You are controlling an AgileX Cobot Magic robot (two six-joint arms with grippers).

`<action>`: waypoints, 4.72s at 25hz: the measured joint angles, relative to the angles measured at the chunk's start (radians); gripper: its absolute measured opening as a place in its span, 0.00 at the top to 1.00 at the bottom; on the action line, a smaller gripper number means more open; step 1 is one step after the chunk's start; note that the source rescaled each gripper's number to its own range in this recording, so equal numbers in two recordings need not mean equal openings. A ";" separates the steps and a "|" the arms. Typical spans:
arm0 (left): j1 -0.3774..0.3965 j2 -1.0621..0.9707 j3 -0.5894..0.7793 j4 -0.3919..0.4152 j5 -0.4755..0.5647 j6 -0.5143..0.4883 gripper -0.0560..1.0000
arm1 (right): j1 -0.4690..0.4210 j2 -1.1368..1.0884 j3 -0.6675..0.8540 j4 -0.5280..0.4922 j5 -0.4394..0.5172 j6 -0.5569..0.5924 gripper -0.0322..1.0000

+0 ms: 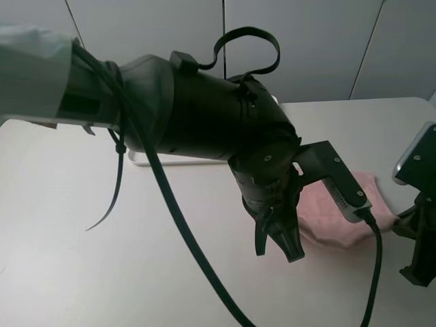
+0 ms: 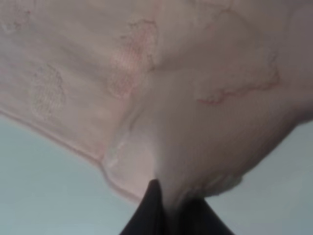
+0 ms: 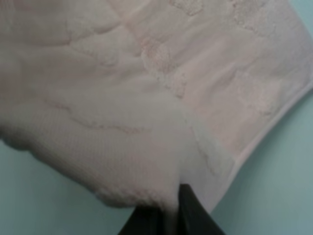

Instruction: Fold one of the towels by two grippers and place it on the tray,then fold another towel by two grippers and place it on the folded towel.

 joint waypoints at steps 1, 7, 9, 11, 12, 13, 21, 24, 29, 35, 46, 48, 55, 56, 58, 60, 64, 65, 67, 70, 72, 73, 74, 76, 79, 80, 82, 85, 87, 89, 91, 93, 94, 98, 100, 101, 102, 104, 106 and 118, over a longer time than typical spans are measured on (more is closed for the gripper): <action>0.009 -0.002 0.000 0.000 0.000 -0.013 0.94 | 0.000 0.000 -0.013 -0.002 0.005 0.035 0.96; 0.059 -0.002 0.000 0.002 -0.002 -0.091 0.94 | 0.000 0.000 -0.087 -0.047 0.006 0.295 0.96; 0.075 -0.002 0.000 0.002 -0.006 -0.109 0.94 | 0.000 0.000 -0.094 -0.054 -0.006 0.374 0.96; 0.091 -0.002 0.000 -0.001 -0.013 -0.113 0.94 | 0.000 0.000 -0.096 -0.054 -0.018 0.435 0.96; 0.093 -0.002 0.000 -0.001 -0.018 -0.115 0.94 | 0.000 0.002 -0.096 -0.054 -0.022 0.459 0.96; 0.101 -0.002 0.000 -0.004 -0.024 -0.116 0.94 | 0.000 0.010 -0.097 -0.054 -0.024 0.483 0.96; 0.107 -0.004 0.000 -0.004 -0.069 -0.121 0.94 | 0.000 0.100 -0.098 -0.055 -0.112 0.571 0.96; 0.111 -0.004 0.000 0.033 -0.099 -0.165 0.94 | 0.000 0.135 -0.099 -0.055 -0.172 0.587 0.96; 0.149 -0.004 0.000 0.078 -0.136 -0.217 0.94 | 0.000 0.194 -0.099 -0.055 -0.227 0.595 0.96; 0.190 -0.004 0.000 0.094 -0.158 -0.222 0.94 | 0.000 0.254 -0.099 -0.055 -0.336 0.613 0.96; 0.190 0.026 0.000 0.107 -0.210 -0.223 0.79 | -0.004 0.345 -0.100 -0.055 -0.389 0.621 0.96; 0.190 0.037 0.000 0.114 -0.210 -0.223 0.74 | -0.034 0.351 -0.100 -0.055 -0.394 0.625 0.96; 0.197 0.037 0.000 0.175 -0.251 -0.287 0.23 | -0.193 0.355 -0.100 -0.044 -0.428 0.689 0.46; 0.202 0.037 0.000 0.181 -0.259 -0.305 0.15 | -0.197 0.355 -0.100 -0.032 -0.442 0.695 0.28; 0.211 0.037 0.000 0.185 -0.261 -0.322 0.05 | -0.198 0.355 -0.100 -0.023 -0.466 0.697 0.06; 0.225 0.037 0.000 0.190 -0.255 -0.334 0.02 | -0.198 0.355 -0.101 -0.020 -0.479 0.697 0.01; 0.235 0.037 0.000 0.177 -0.222 -0.368 0.01 | -0.198 0.355 -0.115 -0.001 -0.447 0.699 0.00; 0.237 0.037 0.000 0.160 -0.213 -0.373 0.01 | -0.198 0.355 -0.130 0.004 -0.406 0.701 0.00; 0.241 0.041 -0.015 0.097 -0.166 -0.375 0.01 | -0.198 0.359 -0.183 0.008 -0.310 0.701 0.00; 0.247 0.063 -0.078 0.007 -0.085 -0.372 0.01 | -0.198 0.382 -0.279 -0.006 -0.138 0.701 0.00; 0.252 0.087 -0.142 -0.023 -0.015 -0.372 0.01 | -0.198 0.404 -0.337 -0.009 -0.027 0.698 0.00; 0.257 0.102 -0.179 -0.044 0.019 -0.372 0.01 | -0.198 0.416 -0.365 -0.009 0.023 0.698 0.00; 0.264 0.118 -0.211 -0.064 0.045 -0.372 0.01 | -0.198 0.431 -0.391 -0.007 0.061 0.698 0.00; 0.279 0.160 -0.283 -0.122 0.102 -0.365 0.01 | -0.198 0.460 -0.432 0.000 0.142 0.690 0.00; 0.304 0.244 -0.404 -0.200 0.217 -0.356 0.01 | -0.198 0.512 -0.480 0.047 0.221 0.645 0.00; 0.309 0.267 -0.435 -0.211 0.258 -0.355 0.01 | -0.198 0.528 -0.492 0.065 0.236 0.628 0.00; 0.311 0.312 -0.493 -0.211 0.329 -0.352 0.01 | -0.199 0.553 -0.511 0.092 0.246 0.607 0.00; 0.311 0.344 -0.531 -0.245 0.368 -0.362 0.01 | -0.201 0.580 -0.531 0.103 0.264 0.592 0.00; 0.311 0.357 -0.536 -0.266 0.372 -0.387 0.01 | -0.216 0.595 -0.547 0.131 0.291 0.553 0.00; 0.311 0.365 -0.536 -0.273 0.385 -0.416 0.01 | -0.245 0.609 -0.558 0.186 0.304 0.512 0.00; 0.311 0.381 -0.537 -0.275 0.397 -0.452 0.02 | -0.285 0.616 -0.564 0.258 0.306 0.466 0.00; 0.311 0.396 -0.537 -0.276 0.403 -0.479 0.03 | -0.309 0.618 -0.564 0.289 0.306 0.434 0.00; 0.311 0.399 -0.537 -0.276 0.403 -0.490 0.04 | -0.313 0.618 -0.566 0.291 0.306 0.425 0.00; 0.311 0.402 -0.537 -0.277 0.393 -0.527 0.04 | -0.314 0.622 -0.566 0.306 0.302 0.414 0.00; 0.311 0.404 -0.537 -0.267 0.395 -0.547 0.04 | -0.314 0.629 -0.566 0.306 0.302 0.414 0.00; 0.311 0.406 -0.537 -0.265 0.395 -0.553 0.04 | -0.314 0.633 -0.568 0.306 0.302 0.414 0.00; 0.311 0.405 -0.537 -0.265 0.397 -0.558 0.04 | -0.314 0.638 -0.568 0.306 0.302 0.412 0.00; 0.311 0.408 -0.541 -0.263 0.402 -0.560 0.04 | -0.314 0.651 -0.568 0.306 0.291 0.412 0.00; 0.311 0.414 -0.546 -0.268 0.404 -0.561 0.04 | -0.314 0.671 -0.568 0.306 0.277 0.412 0.00; 0.311 0.416 -0.546 -0.279 0.407 -0.557 0.04 | -0.315 0.795 -0.595 0.221 0.202 0.441 0.00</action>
